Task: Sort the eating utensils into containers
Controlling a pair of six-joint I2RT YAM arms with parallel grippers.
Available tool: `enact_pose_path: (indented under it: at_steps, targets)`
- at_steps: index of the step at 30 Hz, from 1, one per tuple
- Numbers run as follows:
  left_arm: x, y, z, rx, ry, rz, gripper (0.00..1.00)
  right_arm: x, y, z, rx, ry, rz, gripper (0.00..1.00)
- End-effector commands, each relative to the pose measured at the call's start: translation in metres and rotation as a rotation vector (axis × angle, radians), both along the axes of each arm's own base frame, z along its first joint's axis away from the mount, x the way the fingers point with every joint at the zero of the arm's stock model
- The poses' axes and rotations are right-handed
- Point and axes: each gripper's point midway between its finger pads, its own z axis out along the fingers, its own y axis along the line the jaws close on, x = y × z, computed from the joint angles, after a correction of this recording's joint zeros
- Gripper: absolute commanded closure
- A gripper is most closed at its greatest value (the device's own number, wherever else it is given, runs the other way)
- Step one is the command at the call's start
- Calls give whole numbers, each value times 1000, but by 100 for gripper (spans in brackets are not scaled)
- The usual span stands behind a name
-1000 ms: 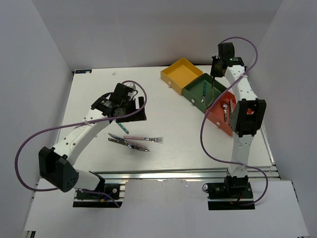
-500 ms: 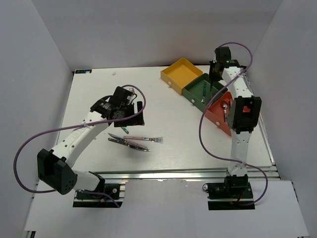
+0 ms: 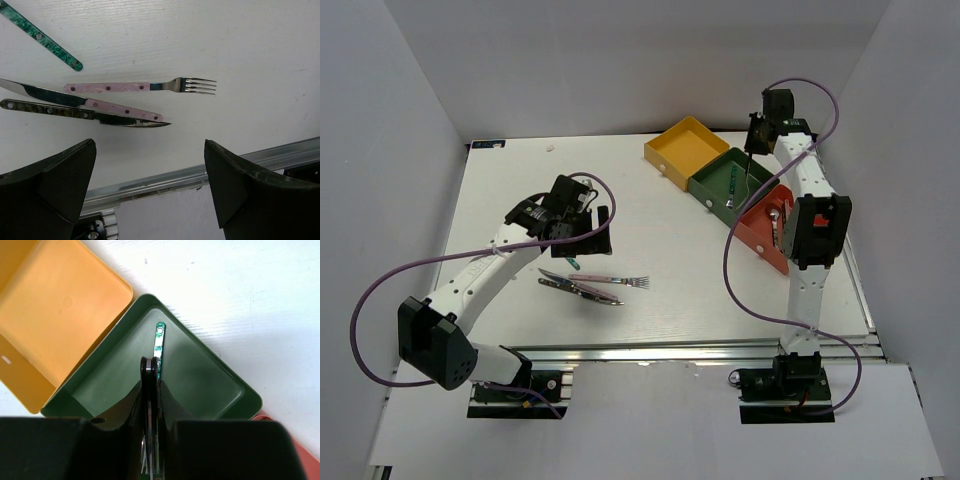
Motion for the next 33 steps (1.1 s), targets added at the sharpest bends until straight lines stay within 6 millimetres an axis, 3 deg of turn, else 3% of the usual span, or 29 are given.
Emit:
enact_pose_path:
  at_steps: [1,5,7,8,9,11,16,19,21,22,23,24,26,27,28,30,31,33]
  targets:
    - [-1,-3,2,-17,-9,-7,2,12,0,32,22,-106,-2,98]
    - [-1,-3,1,-18,-7,-6,2,16,2,18,17,-94,13,95]
    - [0,-3,1,-16,-6,-5,2,17,2,17,11,-97,20,86]
    - [0,-3,1,-16,-6,-5,2,16,4,18,11,-100,26,78]
    - [0,-3,1,-16,-6,-5,2,17,6,21,5,-109,40,58]
    - [-3,-8,0,-39,11,-20,2,16,6,25,-14,-113,43,37]
    - [-2,-10,-2,-46,17,-18,2,11,3,41,-29,-122,36,33]
    - [0,-8,0,-37,8,0,2,-3,9,58,1,-120,8,11]
    - [5,7,1,28,-13,67,2,-25,24,70,9,-95,17,11]
    - [9,13,6,45,-30,122,2,-45,55,50,-5,-37,83,11]
    - [17,30,10,117,-73,198,2,-59,73,66,-16,-71,131,11]
    - [16,41,14,144,-76,273,2,-78,112,61,-71,-73,228,11]
    - [19,61,22,206,-115,385,2,-112,146,47,-122,-72,326,11]
    - [16,86,28,300,-142,470,2,-127,167,42,-116,-69,412,11]
    - [18,83,33,245,-153,543,2,-152,206,38,-99,-68,521,11]
    - [9,118,51,344,-228,672,2,-187,243,22,-74,-57,686,11]
    - [8,124,58,323,-256,728,2,-211,272,14,-81,-54,776,11]
    - [1,134,70,294,-307,782,2,-240,299,-1,-65,-16,880,12]
